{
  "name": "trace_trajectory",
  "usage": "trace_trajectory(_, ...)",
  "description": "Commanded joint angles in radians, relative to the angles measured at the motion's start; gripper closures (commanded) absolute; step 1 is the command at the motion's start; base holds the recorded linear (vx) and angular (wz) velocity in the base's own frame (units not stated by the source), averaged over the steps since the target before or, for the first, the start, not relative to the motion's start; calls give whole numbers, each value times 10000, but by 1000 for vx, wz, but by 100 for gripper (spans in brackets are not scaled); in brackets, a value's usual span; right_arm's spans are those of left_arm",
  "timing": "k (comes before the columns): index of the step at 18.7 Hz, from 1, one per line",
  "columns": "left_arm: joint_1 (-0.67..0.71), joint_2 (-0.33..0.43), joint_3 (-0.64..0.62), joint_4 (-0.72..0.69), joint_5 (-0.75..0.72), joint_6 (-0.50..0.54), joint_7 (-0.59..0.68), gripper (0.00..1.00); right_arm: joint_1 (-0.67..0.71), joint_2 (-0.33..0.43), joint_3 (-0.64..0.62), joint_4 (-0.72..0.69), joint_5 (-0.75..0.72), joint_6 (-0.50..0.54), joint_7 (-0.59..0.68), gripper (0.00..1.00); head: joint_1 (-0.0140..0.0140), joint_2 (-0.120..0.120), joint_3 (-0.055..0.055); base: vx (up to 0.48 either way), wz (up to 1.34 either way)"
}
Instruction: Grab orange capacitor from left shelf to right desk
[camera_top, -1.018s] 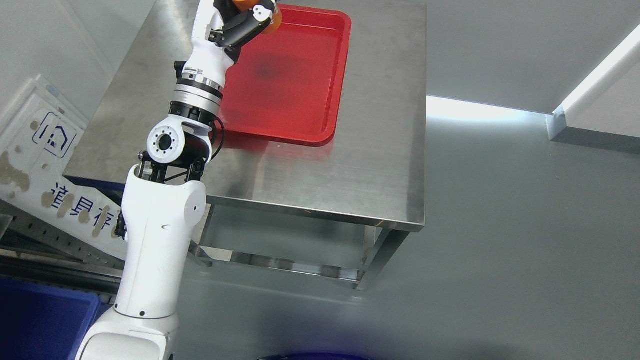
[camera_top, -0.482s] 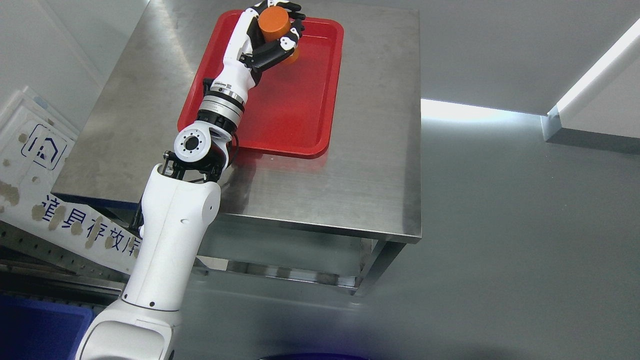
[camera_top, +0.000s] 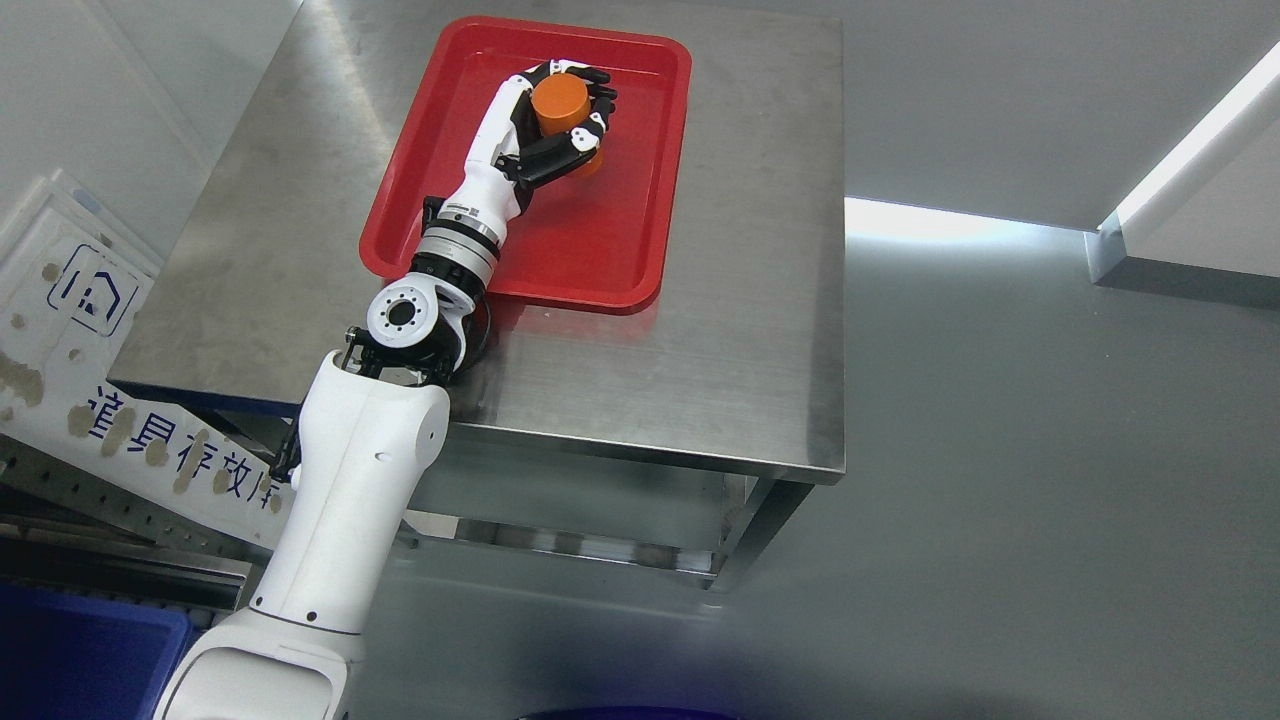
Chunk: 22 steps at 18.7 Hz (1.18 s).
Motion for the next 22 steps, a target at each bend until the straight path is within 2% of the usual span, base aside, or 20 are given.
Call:
trace_trajectory(1,75,174,-154,635,-27,13,-17,80,339,-172,-123,-230,0,-6,4,0,0,0,0,0,0)
trace_trajectory(4,44,174,-138,620,-27,-33,-17,69,339,-172,-123,-230,0,-6,4,0,0,0,0,0,0)
trace_trajectory(8,-552,174,-108,558,-12,-202,-32,40,339,-172,-123,-230,0,-6,4,0,0,0,0,0,10)
trace_trajectory(9,-691,174,-123,543,-12,-202,-32,36,339,-172,-123,-230,0,-6,4,0,0,0,0,0,0)
trace_trajectory(15,-1074,174,-93,451,-12,-583,-32,19,339,-172,-107,-230,0,-6,4,0,0,0,0,0,0)
trace_trajectory(17,-1228,174,45,55,-12,-845,-32,18,339,-172,-123,-230,0,-6,4,0,0,0,0,0,0)
trace_trajectory(22,-1244,174,2005,-1388,-12,-815,-32,13,339,-172,-123,-230,0,-6,4,0,0,0,0,0,0)
